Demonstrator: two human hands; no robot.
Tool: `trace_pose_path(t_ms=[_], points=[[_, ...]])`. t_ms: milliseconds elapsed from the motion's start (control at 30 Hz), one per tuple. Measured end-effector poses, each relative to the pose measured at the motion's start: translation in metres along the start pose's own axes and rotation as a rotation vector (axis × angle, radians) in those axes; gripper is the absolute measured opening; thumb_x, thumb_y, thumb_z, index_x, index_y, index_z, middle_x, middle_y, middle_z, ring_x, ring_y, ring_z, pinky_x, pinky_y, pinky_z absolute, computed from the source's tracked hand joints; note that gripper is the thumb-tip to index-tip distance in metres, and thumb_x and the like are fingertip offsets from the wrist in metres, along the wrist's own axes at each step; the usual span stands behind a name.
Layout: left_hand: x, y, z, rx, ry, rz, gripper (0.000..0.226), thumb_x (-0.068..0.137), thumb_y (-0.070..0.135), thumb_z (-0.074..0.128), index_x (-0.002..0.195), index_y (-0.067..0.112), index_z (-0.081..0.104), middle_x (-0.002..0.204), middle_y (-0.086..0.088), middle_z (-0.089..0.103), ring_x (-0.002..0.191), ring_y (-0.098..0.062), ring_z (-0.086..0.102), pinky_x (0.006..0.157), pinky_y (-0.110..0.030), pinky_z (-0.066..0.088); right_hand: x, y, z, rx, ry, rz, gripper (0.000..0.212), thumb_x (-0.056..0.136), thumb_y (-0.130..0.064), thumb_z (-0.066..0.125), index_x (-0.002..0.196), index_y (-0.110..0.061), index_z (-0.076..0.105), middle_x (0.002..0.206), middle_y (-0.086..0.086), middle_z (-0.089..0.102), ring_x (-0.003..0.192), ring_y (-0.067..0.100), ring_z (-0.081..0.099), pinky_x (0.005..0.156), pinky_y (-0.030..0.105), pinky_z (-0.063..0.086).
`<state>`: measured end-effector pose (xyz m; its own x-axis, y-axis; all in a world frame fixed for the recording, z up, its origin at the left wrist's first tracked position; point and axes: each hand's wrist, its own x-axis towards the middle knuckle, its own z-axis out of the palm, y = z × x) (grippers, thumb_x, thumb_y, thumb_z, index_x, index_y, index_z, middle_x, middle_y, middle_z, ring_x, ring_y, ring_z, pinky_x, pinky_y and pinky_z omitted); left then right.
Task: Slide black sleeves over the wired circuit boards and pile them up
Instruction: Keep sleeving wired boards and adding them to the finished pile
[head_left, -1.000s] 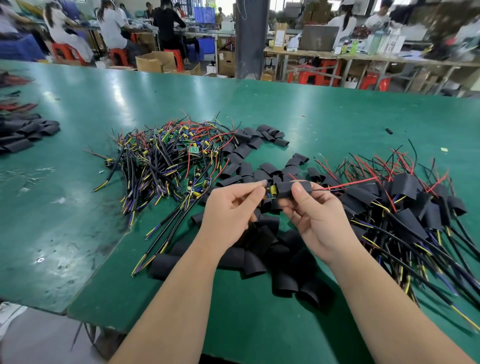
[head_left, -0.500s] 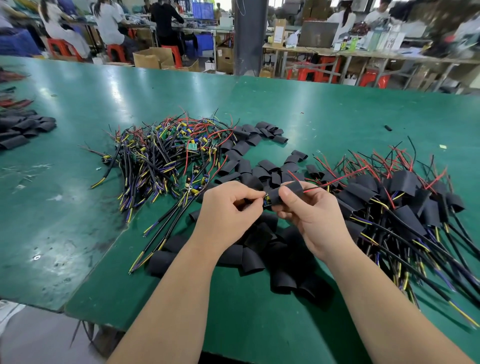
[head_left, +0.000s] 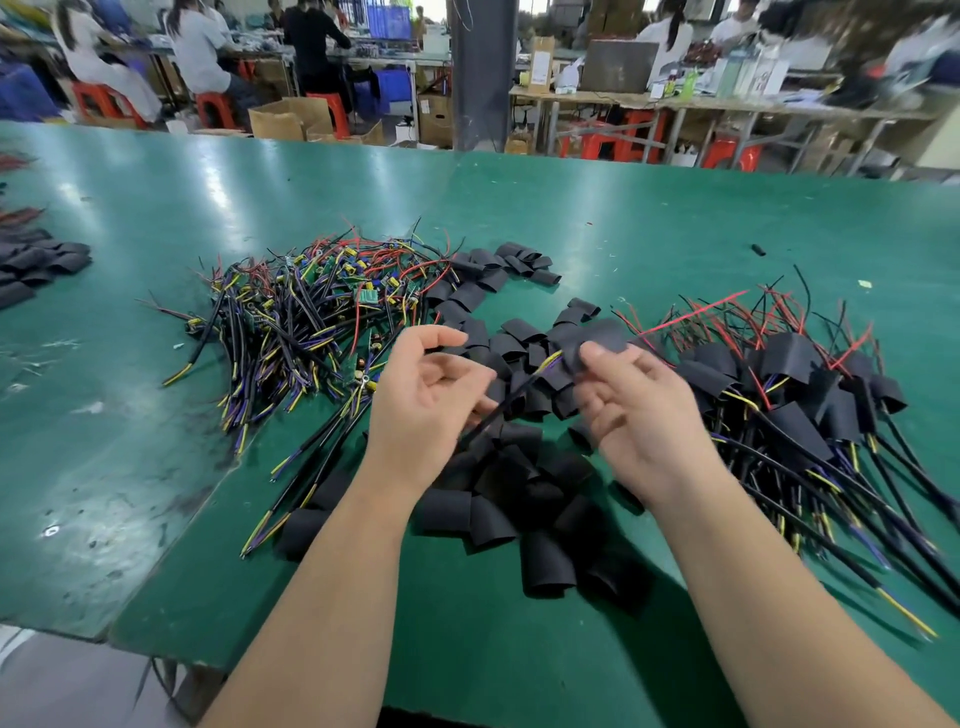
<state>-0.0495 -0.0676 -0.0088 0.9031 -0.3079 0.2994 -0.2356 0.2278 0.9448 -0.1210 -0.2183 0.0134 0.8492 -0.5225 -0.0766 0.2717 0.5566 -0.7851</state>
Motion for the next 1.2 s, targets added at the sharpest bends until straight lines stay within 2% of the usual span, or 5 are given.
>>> trace_pose_path(t_ms=[200, 433, 600, 767, 1200], points=[[0.004, -0.001, -0.008, -0.061, 0.077, -0.047, 0.012, 0.079, 0.012, 0.059, 0.09, 0.012, 0.058, 0.069, -0.002, 0.067, 0.055, -0.016, 0.059, 0.051, -0.027, 0.05, 0.001, -0.071, -0.032, 0.101, 0.152, -0.321, 0.019, 0.085, -0.011, 0.064, 0.067, -0.015, 0.068, 0.056, -0.001, 0.062, 0.051, 0.01, 0.06, 0.051, 0.017, 0.049], [0.005, -0.017, -0.015, 0.917, 0.237, -0.052, 0.021, 0.083, 0.013, 0.057, 0.097, 0.026, 0.063, 0.101, 0.005, 0.063, 0.095, -0.015, 0.056, 0.081, -0.023, 0.043, 0.008, -0.072, -0.069, -1.569, 0.572, -0.535, 0.032, 0.081, -0.021, 0.071, 0.111, -0.008, 0.07, 0.11, 0.021, 0.061, 0.103, 0.039, 0.054, 0.089, 0.041, 0.044], [0.007, -0.021, -0.023, 1.301, 0.304, -0.192, 0.04, 0.089, 0.019, 0.052, 0.129, 0.025, 0.054, 0.129, -0.001, 0.052, 0.125, -0.025, 0.037, 0.101, -0.042, 0.028, 0.007, -0.054, -0.05, -1.463, 0.476, -0.629, 0.031, 0.085, -0.018, 0.065, 0.116, -0.018, 0.067, 0.122, 0.012, 0.051, 0.115, 0.03, 0.048, 0.1, 0.042, 0.036], [0.01, -0.021, -0.033, 1.355, 0.353, -0.186, 0.027, 0.093, 0.025, 0.053, 0.116, 0.035, 0.064, 0.096, 0.006, 0.07, 0.109, -0.024, 0.043, 0.091, -0.04, 0.023, 0.002, -0.036, -0.039, -1.421, 0.313, -0.634, 0.022, 0.084, -0.011, 0.064, 0.105, -0.016, 0.07, 0.115, 0.007, 0.054, 0.099, 0.018, 0.051, 0.097, 0.045, 0.041], [0.013, -0.026, -0.037, 1.488, 0.403, -0.286, 0.021, 0.095, 0.038, 0.052, 0.101, 0.029, 0.07, 0.107, -0.003, 0.053, 0.108, -0.031, 0.041, 0.086, -0.04, 0.026, 0.001, -0.023, -0.036, -1.355, 0.126, -0.671, 0.017, 0.087, -0.008, 0.062, 0.098, -0.016, 0.073, 0.103, -0.005, 0.054, 0.107, 0.024, 0.053, 0.081, 0.024, 0.047]])
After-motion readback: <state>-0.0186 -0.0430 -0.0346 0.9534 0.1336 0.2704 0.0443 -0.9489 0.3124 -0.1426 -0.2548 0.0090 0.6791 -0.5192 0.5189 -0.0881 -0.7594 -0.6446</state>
